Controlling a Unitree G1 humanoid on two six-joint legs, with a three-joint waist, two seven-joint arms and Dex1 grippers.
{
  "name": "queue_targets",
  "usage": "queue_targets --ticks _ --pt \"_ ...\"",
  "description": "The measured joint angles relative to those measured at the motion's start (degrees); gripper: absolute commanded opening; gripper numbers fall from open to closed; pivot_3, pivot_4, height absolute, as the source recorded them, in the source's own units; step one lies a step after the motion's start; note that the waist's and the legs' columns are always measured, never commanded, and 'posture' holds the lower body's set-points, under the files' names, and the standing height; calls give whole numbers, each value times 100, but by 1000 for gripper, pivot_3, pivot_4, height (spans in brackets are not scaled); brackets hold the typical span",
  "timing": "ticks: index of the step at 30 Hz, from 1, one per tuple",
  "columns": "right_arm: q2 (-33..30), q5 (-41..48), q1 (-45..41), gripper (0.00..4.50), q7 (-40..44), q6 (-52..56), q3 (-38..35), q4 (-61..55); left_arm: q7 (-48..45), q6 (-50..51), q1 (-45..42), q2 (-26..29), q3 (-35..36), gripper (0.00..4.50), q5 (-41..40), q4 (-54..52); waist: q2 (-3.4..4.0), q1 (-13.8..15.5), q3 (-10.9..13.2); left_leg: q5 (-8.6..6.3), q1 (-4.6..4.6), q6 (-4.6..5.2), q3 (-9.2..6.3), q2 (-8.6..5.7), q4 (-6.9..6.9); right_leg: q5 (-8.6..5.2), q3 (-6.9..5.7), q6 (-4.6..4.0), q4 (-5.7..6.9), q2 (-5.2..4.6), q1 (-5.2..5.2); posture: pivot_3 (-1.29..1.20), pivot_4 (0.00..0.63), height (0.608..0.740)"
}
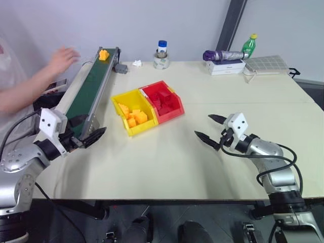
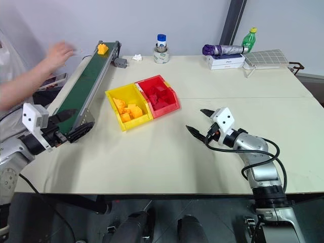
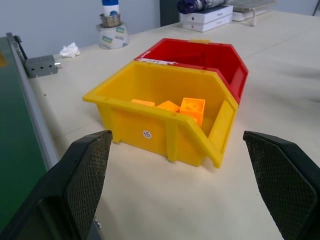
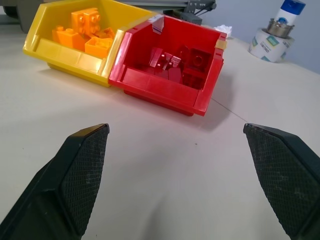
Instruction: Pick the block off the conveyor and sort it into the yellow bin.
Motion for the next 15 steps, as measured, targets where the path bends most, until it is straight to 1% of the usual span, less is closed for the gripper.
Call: queue_targets --ticks 10,15 --pt "0 -6 -10 4500 51 0 5 1 160 -72 128 -17 2 4428 102 -148 0 2 0 0 -1 0 0 0 1 0 0 0 -1 -1 0 0 150 740" --pt "-1 -19 -41 4500 71 0 9 2 188 -163 213 -29 146 4428 96 -174 0 0 0 0 -1 0 0 1 0 0 -1 -1 -1 -1 -1 0 150 740"
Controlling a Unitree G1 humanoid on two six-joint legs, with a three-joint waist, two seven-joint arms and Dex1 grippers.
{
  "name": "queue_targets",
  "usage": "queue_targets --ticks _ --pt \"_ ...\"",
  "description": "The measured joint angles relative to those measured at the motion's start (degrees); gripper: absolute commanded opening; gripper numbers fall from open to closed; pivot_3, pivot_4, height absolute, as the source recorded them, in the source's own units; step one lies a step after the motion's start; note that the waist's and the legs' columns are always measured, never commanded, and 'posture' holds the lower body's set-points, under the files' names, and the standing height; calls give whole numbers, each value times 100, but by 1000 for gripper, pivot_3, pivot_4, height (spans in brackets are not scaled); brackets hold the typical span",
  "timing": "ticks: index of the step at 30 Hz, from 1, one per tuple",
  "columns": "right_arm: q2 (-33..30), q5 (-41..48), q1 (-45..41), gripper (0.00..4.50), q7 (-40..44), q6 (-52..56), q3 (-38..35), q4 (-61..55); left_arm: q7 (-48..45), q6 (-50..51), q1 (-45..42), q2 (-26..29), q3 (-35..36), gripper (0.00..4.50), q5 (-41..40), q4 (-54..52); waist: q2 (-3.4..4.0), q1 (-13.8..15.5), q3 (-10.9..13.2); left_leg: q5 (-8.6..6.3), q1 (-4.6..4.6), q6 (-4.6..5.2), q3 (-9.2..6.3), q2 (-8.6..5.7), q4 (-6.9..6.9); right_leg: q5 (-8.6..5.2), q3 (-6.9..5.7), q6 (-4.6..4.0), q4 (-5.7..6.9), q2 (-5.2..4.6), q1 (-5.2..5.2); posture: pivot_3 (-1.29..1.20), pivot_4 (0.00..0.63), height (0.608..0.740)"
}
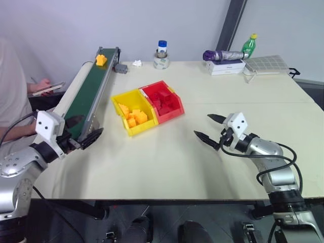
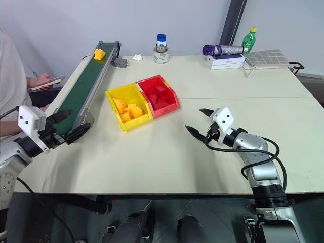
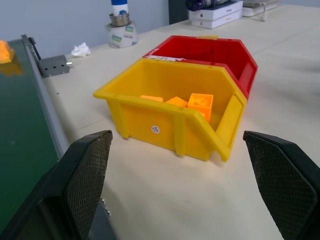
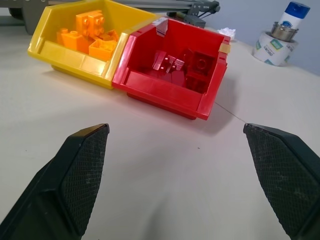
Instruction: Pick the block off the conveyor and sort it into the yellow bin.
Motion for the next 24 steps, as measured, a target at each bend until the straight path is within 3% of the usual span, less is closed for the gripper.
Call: queue_targets --ticks 17,24 --pt "0 196 -28 4500 262 -14 -4 5 128 -128 225 -84 201 4428 -3 -33 0 0 0 0 -1 0 0 0 0 0 0 -1 -1 -1 1 0 150 740" --pt "0 563 -26 4500 459 120 -45 -1 1019 -114 499 -488 1045 4428 -49 -156 -1 -44 0 -1 -3 2 2 4 -1 0 -10 0 -2 -7 -2 0 150 740"
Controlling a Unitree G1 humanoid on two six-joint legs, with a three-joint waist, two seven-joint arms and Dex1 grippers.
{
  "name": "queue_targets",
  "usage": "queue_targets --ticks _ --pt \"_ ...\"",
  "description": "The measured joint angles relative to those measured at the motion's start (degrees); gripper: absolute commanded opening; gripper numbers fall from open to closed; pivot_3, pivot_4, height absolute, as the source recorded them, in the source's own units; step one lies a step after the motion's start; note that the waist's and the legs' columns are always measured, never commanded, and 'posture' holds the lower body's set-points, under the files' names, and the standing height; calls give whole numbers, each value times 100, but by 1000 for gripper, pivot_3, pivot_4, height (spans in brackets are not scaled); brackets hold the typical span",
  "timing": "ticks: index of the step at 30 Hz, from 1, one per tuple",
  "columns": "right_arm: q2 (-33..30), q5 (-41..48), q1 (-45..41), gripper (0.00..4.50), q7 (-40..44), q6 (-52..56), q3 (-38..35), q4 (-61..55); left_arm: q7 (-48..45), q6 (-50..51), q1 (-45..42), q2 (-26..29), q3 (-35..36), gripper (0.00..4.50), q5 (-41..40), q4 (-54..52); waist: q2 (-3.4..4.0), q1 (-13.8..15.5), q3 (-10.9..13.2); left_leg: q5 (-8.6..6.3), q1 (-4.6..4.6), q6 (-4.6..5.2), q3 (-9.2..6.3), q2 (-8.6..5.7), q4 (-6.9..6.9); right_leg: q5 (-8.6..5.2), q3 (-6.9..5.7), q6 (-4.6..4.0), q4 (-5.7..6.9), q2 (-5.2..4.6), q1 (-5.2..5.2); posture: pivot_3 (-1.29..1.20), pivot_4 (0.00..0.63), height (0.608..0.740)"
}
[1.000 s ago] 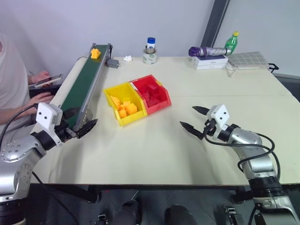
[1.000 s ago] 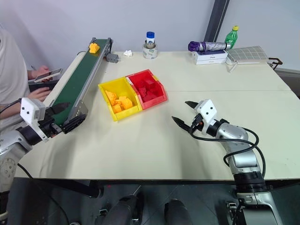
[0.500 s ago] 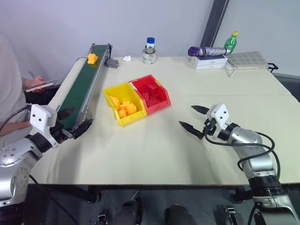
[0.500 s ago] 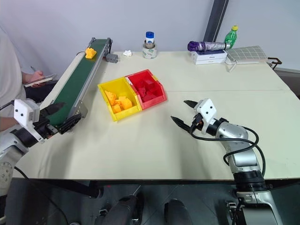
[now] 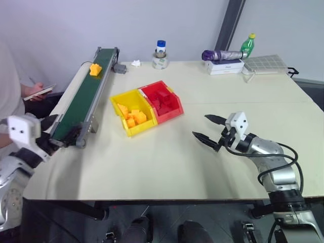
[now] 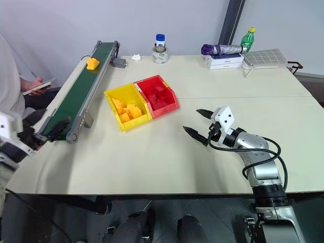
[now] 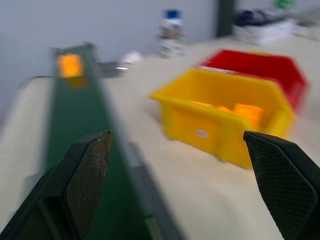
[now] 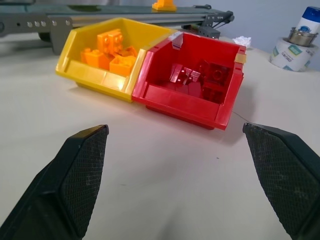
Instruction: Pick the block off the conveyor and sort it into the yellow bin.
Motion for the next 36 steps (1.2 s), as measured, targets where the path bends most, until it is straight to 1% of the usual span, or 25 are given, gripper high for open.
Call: queue_targets --ticks 5,9,12,17,26,36 --pt "2 249 -7 4500 106 142 -59 -9 728 135 566 -356 598 4428 -42 -346 -2 -44 0 -2 0 3 3 0 2 0 -3 1 -2 -4 2 0 150 740" --pt "3 286 -8 4500 163 144 -80 -9 979 161 879 -604 732 4428 -101 -559 -3 -29 -1 -2 0 2 3 3 8 0 -7 0 -2 -5 7 0 150 740" --pt "5 284 -15 4500 201 126 -79 -9 1149 161 924 -763 727 4428 -106 -572 -6 -27 -2 -2 -1 2 3 3 12 0 -7 -1 -2 -6 7 0 150 740" --pt "5 270 -23 4500 250 101 -79 -8 1284 161 881 -775 702 4428 -106 -572 -6 -41 -2 -3 -1 2 4 4 11 -1 -8 -1 -2 -7 4 0 150 740" --pt "6 227 -28 4500 251 -2 -79 -8 1270 168 656 -701 486 4428 -105 -516 -6 -41 -2 -3 -2 3 6 4 10 -1 -8 -1 -5 -8 4 0 150 740" --pt "5 253 -27 4500 277 -7 -79 -9 1214 239 521 -699 415 4428 -101 -415 -6 -42 -2 -4 -3 3 7 4 9 -1 -8 -1 -6 -8 3 0 150 740"
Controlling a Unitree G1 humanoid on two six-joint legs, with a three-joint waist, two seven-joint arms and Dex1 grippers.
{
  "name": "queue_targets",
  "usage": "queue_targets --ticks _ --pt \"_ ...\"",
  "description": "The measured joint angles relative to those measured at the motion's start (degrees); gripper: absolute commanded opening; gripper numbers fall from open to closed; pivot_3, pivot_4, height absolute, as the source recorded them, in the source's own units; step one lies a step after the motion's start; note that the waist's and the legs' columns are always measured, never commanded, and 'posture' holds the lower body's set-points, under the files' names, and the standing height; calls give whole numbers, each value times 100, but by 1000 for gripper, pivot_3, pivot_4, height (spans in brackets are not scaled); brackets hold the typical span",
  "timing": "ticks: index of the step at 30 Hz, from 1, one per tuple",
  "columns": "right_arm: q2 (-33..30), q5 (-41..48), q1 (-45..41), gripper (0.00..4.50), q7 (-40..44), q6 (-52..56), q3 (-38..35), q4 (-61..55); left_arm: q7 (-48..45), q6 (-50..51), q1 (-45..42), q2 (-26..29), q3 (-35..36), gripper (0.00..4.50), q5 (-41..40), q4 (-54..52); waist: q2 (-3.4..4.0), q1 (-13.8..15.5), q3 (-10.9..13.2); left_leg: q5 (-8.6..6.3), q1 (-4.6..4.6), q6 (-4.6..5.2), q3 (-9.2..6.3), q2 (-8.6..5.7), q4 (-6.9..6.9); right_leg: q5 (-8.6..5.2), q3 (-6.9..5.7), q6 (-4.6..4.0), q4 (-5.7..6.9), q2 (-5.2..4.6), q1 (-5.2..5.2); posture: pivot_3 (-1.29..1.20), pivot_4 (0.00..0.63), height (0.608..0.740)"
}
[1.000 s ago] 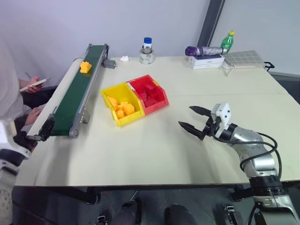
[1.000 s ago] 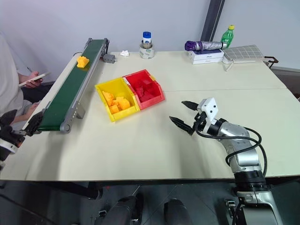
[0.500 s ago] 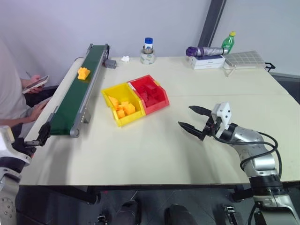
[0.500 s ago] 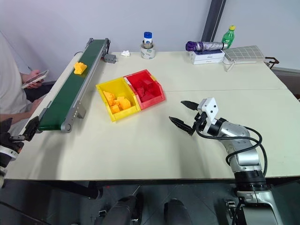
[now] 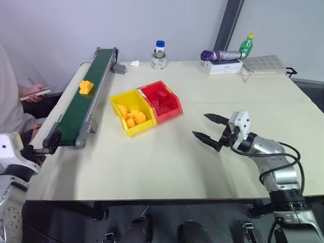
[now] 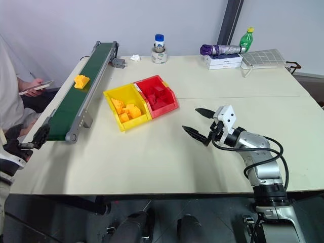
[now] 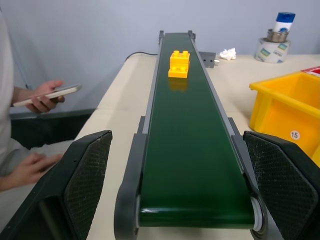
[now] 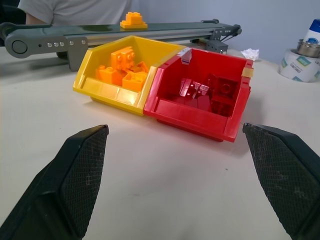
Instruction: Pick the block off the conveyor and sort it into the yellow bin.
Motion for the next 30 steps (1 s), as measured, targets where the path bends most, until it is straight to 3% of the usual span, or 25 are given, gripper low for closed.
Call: queue_targets --ticks 15,20,30 --pt "-1 249 83 4500 150 137 -29 -278 125 347 -309 218 -168 4428 -12 120 0 6 0 -1 -2 1 0 1 -2 0 -2 0 -5 -3 -2 0 150 740" --pt "-1 198 84 4500 100 120 -29 -279 159 768 -670 554 -369 4428 57 455 0 1 0 -1 -2 1 2 1 -4 0 -3 0 -6 -4 -3 0 150 740" --pt "72 55 127 4500 0 53 -8 -350 -383 1165 -2458 1442 -1145 4428 414 2459 -5 5 3 -1 -3 1 13 2 -20 6 -14 7 -14 -16 -14 0 150 740"
